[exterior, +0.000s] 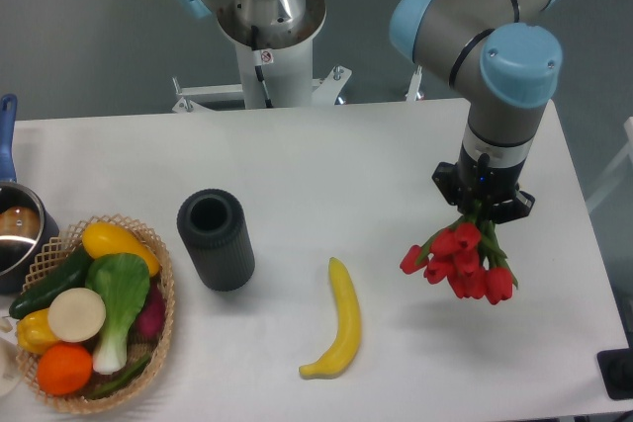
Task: Insert the flowers into the vase
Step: 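Carry the red tulip bunch with the gripper over the black vase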
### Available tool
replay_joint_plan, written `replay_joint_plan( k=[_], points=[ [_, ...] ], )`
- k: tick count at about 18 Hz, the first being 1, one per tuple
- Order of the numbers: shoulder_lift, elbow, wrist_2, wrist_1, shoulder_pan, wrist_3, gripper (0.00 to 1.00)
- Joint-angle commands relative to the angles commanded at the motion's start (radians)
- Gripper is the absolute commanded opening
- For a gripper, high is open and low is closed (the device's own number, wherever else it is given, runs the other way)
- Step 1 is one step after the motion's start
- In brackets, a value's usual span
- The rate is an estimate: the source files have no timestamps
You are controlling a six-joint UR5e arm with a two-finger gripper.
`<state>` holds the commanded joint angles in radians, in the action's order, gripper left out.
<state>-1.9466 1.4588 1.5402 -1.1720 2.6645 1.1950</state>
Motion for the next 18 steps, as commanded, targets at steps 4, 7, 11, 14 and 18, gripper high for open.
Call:
replay_joint_plan(
  k=[4, 7, 11, 14, 18],
  points=[
    [0.006, 0.002, -0.052, 0.005, -0.008, -0.046, 0.01],
    [0.011, -0.003, -0.112, 0.023, -0.003, -0.080, 0.02],
    [0.072, 0.052, -0.271, 0.153, -0.017, -0.156, 0.01],
    [0.165, 0.168, -0.362, 0.354, -0.058, -0.256, 0.01],
    [0.254, 0.250, -0.507, 0.420, -0.086, -0.290, 0.01]
  ],
)
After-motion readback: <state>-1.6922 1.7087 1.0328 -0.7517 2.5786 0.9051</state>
